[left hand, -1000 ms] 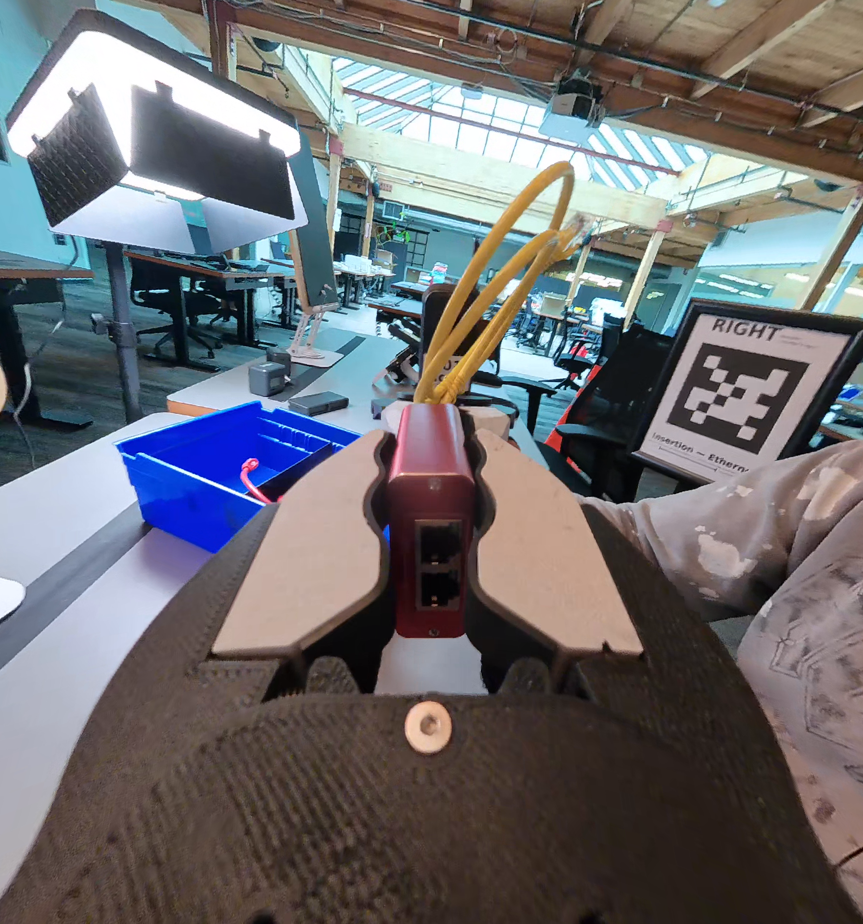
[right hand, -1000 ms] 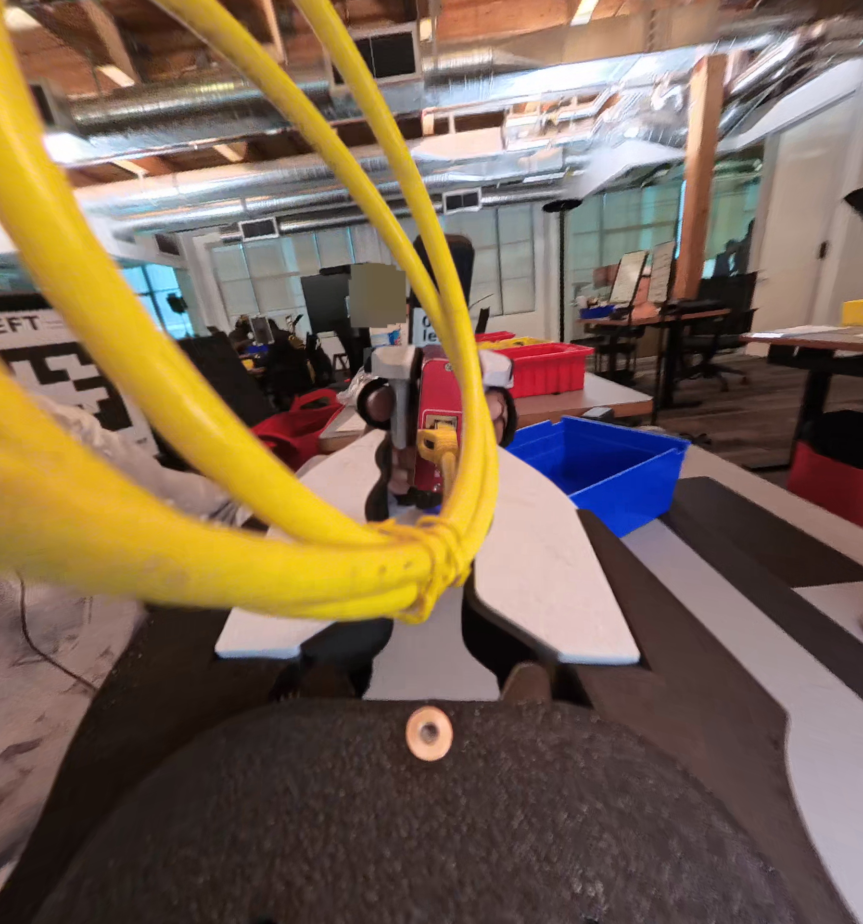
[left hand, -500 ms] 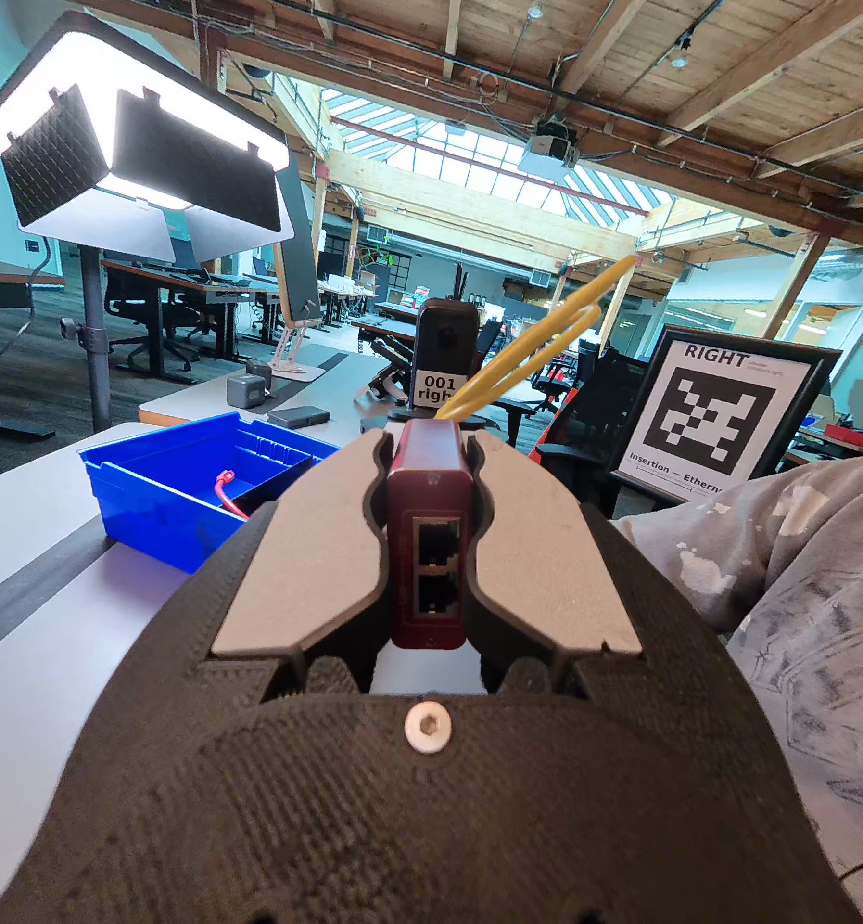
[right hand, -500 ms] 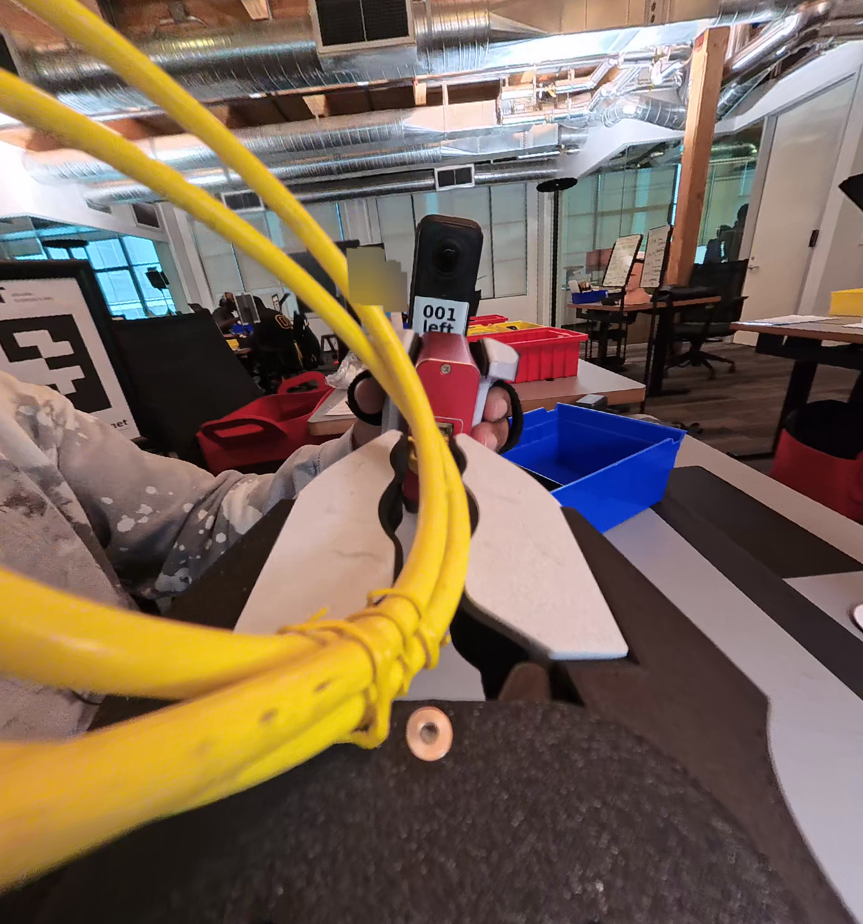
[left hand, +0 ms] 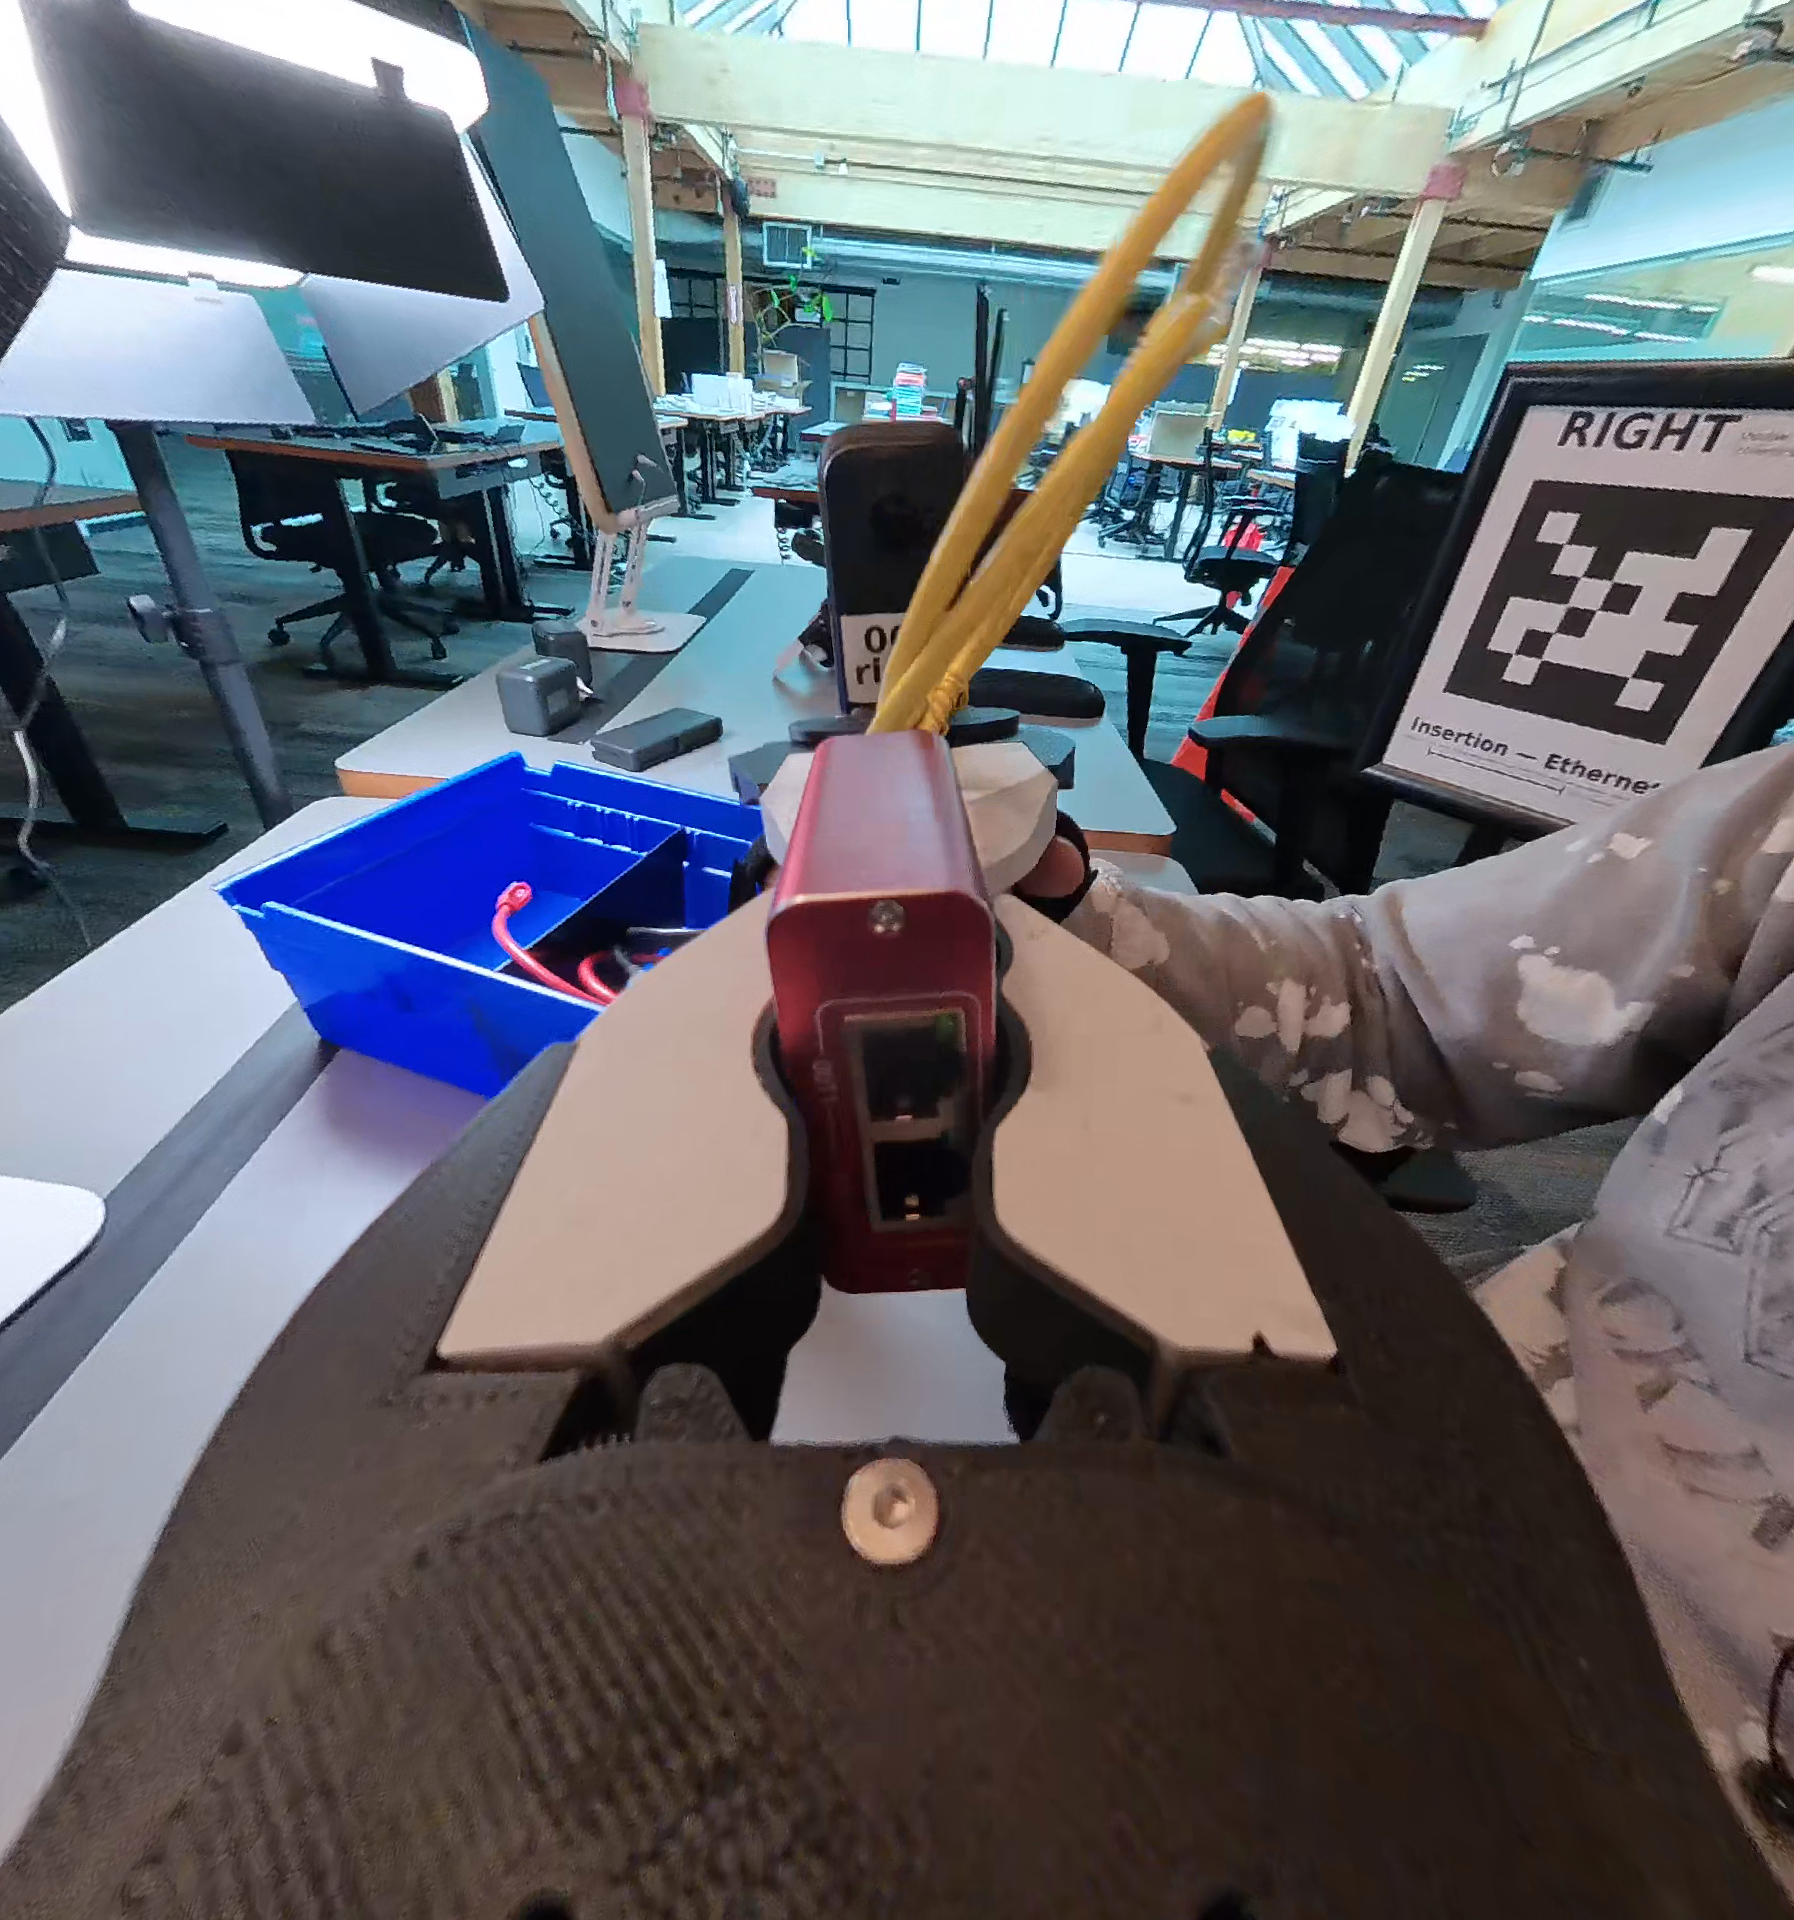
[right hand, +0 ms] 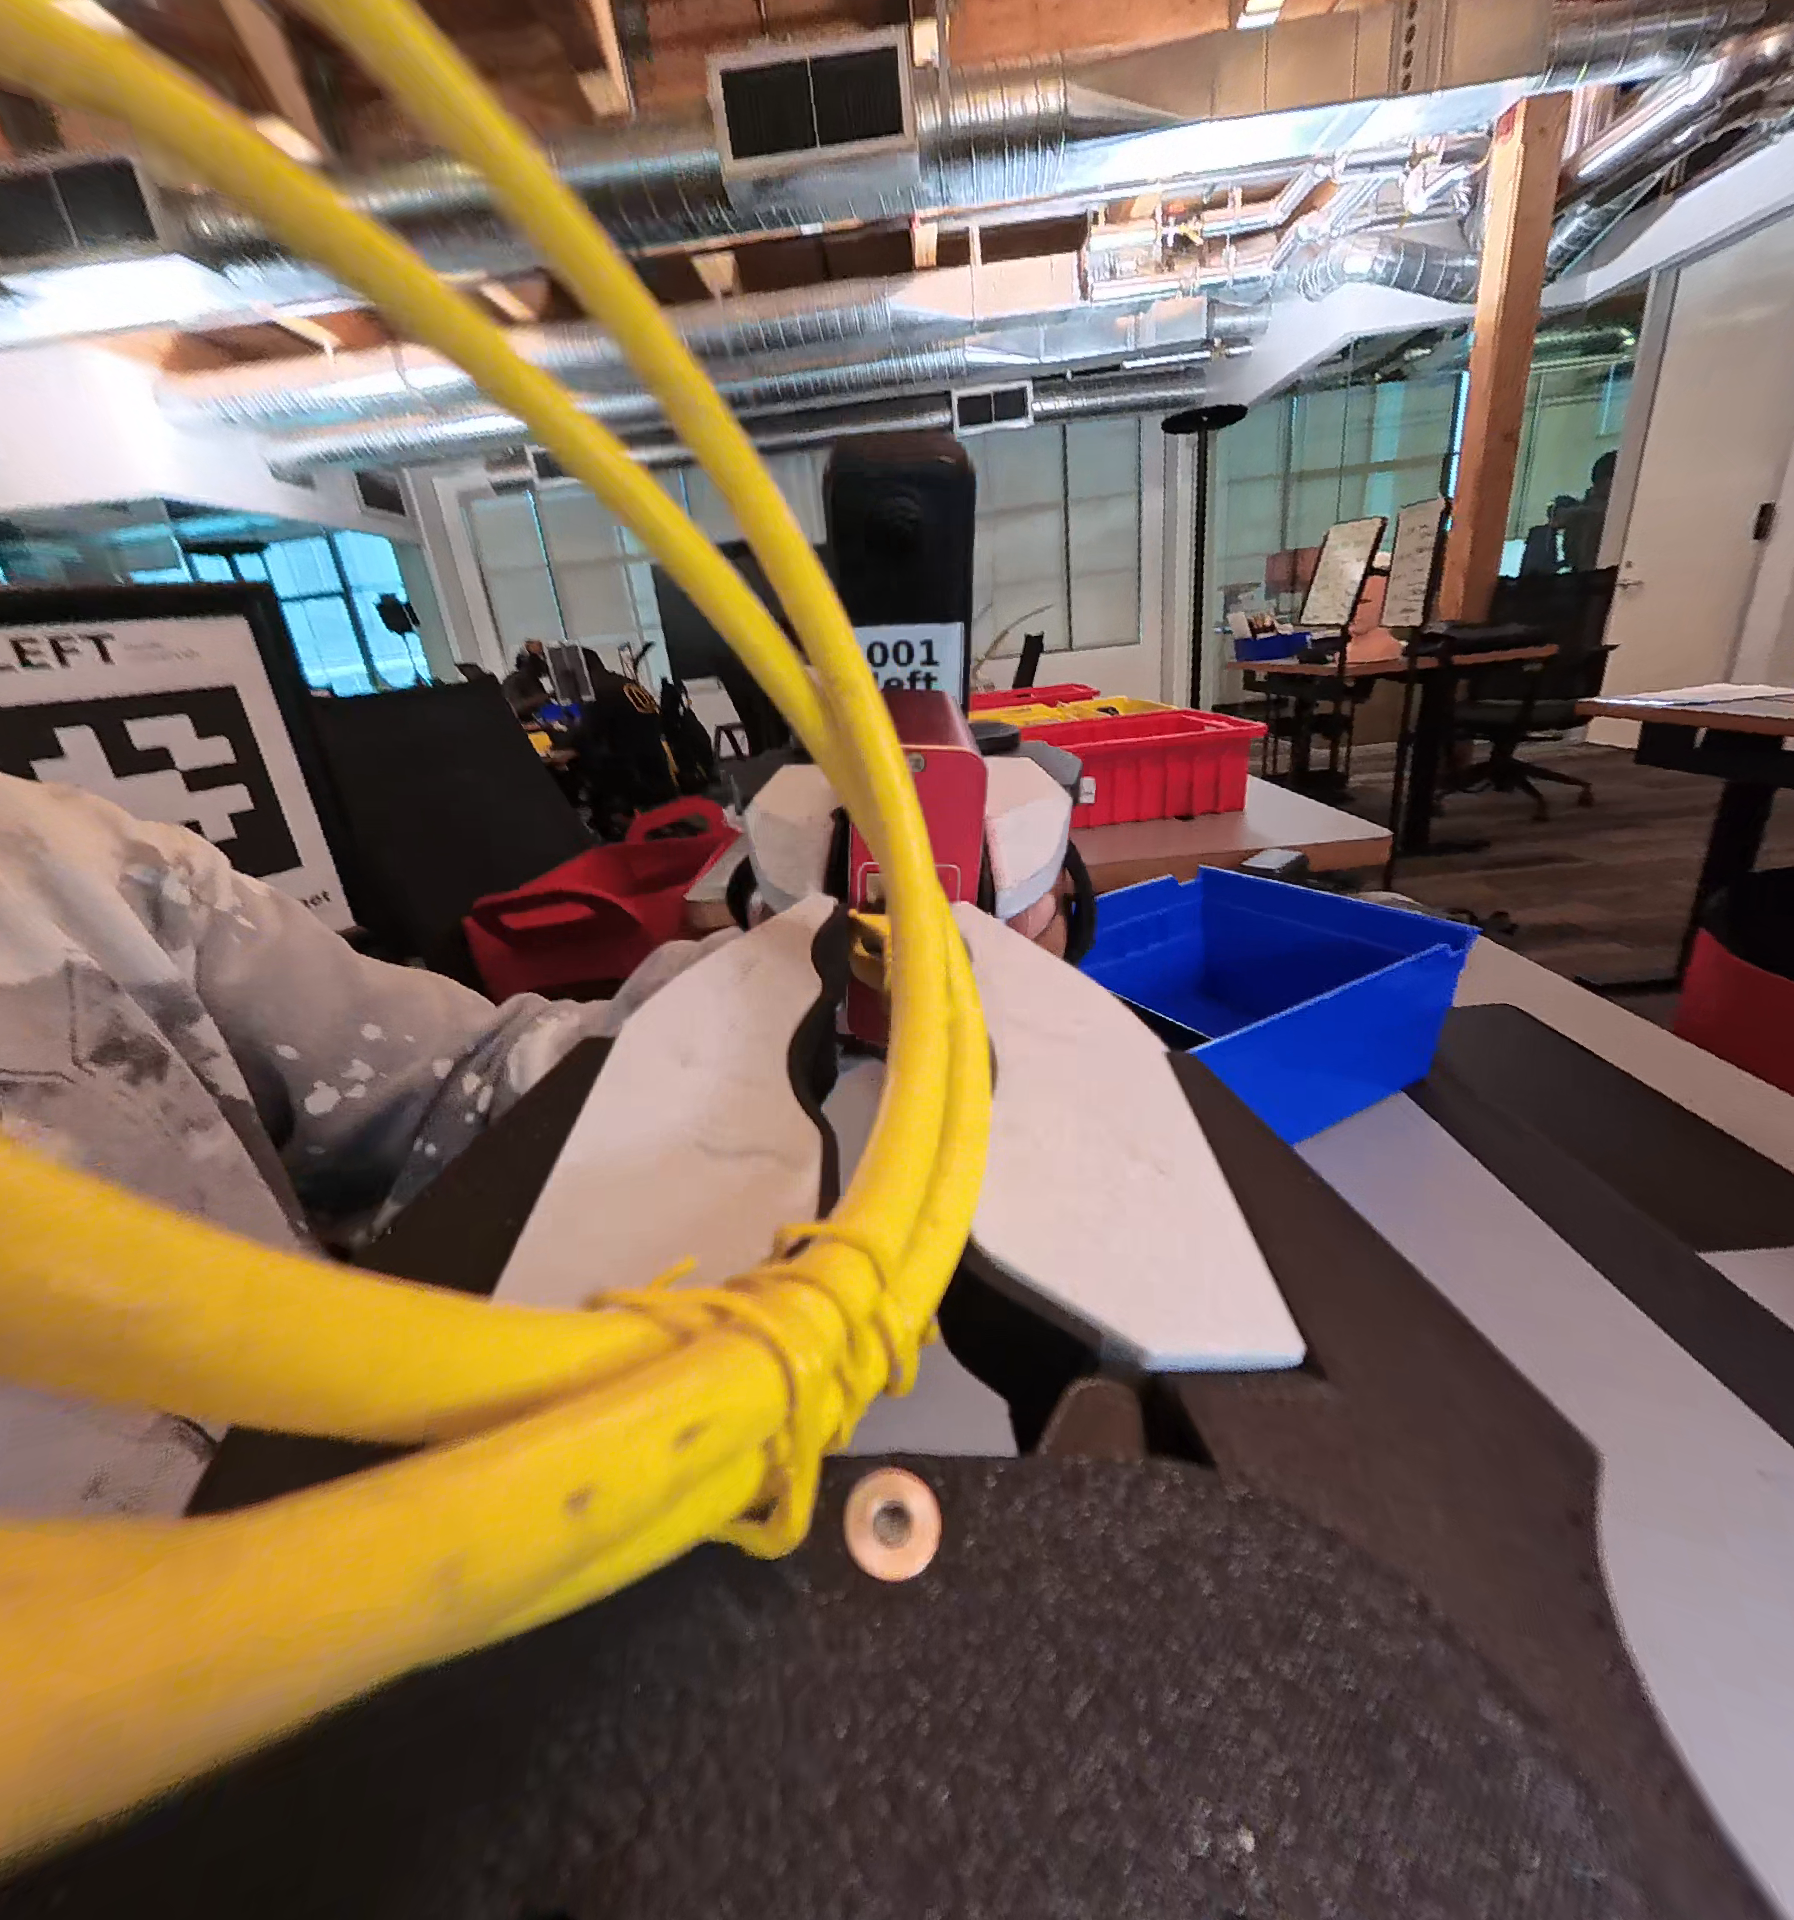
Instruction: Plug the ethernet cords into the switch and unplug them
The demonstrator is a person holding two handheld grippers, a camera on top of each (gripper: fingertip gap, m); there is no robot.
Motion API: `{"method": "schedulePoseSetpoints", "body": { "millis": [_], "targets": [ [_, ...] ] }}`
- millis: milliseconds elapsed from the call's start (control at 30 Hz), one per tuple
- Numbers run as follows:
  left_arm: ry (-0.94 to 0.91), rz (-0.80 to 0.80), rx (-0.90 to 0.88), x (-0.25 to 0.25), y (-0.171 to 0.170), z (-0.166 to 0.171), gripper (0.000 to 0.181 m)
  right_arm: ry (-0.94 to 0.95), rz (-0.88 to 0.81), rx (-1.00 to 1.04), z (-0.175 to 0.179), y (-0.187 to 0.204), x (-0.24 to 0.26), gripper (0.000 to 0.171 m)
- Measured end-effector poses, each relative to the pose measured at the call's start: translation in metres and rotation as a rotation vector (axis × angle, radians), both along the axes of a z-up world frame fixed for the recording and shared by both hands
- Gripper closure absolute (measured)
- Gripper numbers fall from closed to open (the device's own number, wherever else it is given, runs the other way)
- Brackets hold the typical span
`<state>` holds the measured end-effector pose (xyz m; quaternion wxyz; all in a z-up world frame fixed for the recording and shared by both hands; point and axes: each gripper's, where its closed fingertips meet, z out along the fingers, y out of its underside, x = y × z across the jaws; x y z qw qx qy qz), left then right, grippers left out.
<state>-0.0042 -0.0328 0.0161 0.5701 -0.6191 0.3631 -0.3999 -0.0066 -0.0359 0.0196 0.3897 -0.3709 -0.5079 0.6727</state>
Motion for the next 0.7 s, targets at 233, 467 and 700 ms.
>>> {"method": "schedulePoseSetpoints", "body": {
  "millis": [233,467,700],
  "targets": [
    [-0.001,-0.033,-0.041,0.0018,-0.0024,-0.0026,0.151,-0.056,-0.019,0.088,-0.0028,-0.0019,0.0058,0.156],
    [0.014,-0.03,-0.058,0.0019,-0.002,-0.0054,0.151,-0.036,-0.028,0.058,0.0012,0.0011,0.0063,0.157],
    [0.021,-0.024,-0.072,0.0021,-0.0018,-0.006,0.151,-0.07,-0.063,0.131,-0.0023,0.0023,0.0076,0.157]
  ]
}}
